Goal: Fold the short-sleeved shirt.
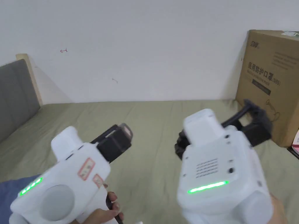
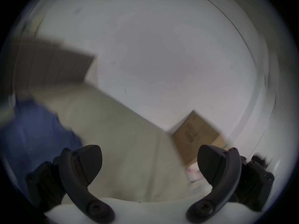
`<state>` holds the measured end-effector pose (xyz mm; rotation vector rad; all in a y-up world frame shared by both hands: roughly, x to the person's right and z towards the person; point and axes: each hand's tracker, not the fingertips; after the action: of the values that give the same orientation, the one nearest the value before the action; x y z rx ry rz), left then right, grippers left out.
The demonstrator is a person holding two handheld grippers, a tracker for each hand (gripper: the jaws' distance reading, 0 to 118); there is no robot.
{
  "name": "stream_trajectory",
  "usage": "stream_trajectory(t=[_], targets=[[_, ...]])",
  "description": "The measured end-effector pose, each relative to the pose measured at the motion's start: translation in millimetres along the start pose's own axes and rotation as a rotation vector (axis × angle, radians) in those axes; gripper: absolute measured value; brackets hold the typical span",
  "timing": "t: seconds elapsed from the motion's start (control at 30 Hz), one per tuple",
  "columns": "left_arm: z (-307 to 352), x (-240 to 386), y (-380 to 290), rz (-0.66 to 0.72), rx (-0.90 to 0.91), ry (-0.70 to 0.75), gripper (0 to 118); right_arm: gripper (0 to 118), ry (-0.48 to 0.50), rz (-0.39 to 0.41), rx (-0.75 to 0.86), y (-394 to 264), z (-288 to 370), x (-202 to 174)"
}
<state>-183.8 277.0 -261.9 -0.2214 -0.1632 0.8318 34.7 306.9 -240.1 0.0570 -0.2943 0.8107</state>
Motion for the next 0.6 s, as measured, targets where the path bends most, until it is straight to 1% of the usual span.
stream_trajectory(t=[0.03,0.07,0.1,0.13,0.17,0.2,0.23,0.27,0.3,0.33,0.37,0.4,0.43,0.47,0.5,0.53,0.57,0.6], targets=[[-0.9,-14.7,-5.5,0.118,0.001,-0.006,117,118,0.007,0.11,0.041,0.7,4.6,-10.5],[-1.7,-32.8,-14.0,0.225,0.006,-0.001,117,118,0.008,0.245,0.081,0.6,10.2,-23.8],[-4.1,-46.5,-22.6,0.314,0.005,0.036,117,118,0.009,0.37,0.121,-2.9,15.2,-37.2],[-3.7,-57.2,-28.5,0.347,-0.015,0.09,117,118,0.015,0.454,0.147,-6.3,19.0,-46.8],[-3.8,-66.4,-33.6,0.348,-0.028,0.135,117,118,0.057,0.464,0.161,-13.3,23.1,-55.6],[-4.0,-72.1,-36.2,0.34,-0.046,0.174,117,118,0.086,0.451,0.151,-16.4,23.5,-60.5],[-4.4,-69.9,-36.7,0.293,-0.052,0.185,117,118,0.128,0.413,0.122,-16.4,23.4,-62.2],[-3.7,-65.7,-33.0,0.253,-0.036,0.19,117,118,0.182,0.303,0.067,-14.5,20.8,-56.4],[-2.2,-55.9,-26.9,0.2,-0.016,0.2,117,118,0.213,0.168,0.028,-12.9,16.5,-47.2],[-1.1,-44.8,-20.0,0.108,0.022,0.19,117,118,0.228,0.042,0.003,-10.9,12.3,-38.6],[-0.8,-25.9,-11.2,-0.007,0.058,0.185,117,118,0.255,-0.111,-0.045,-8.7,6.4,-24.2],[-1.0,-6.9,-2.7,-0.142,0.074,0.207,117,118,0.251,-0.259,-0.099,-7.5,-0.8,-8.4],[-0.7,8.1,1.2,-0.257,0.098,0.211,118,118,0.242,-0.39,-0.135,-8.8,-6.8,5.5],[-0.8,24.1,3.9,-0.384,0.115,0.208,118,118,0.249,-0.539,-0.167,-15.0,-12.6,17.2],[0.2,39.6,4.7,-0.515,0.105,0.211,118,118,0.243,-0.648,-0.2,-23.9,-16.9,23.8],[1.6,47.7,1.9,-0.602,0.104,0.203,118,118,0.24,-0.722,-0.22,-33.6,-19.2,25.6],[2.6,55.8,-3.2,-0.682,0.118,0.209,118,118,0.227,-0.775,-0.257,-45.4,-20.8,26.3],[3.4,60.6,-10.3,-0.756,0.125,0.221,118,118,0.23,-0.796,-0.315,-55.6,-22.9,24.0]])
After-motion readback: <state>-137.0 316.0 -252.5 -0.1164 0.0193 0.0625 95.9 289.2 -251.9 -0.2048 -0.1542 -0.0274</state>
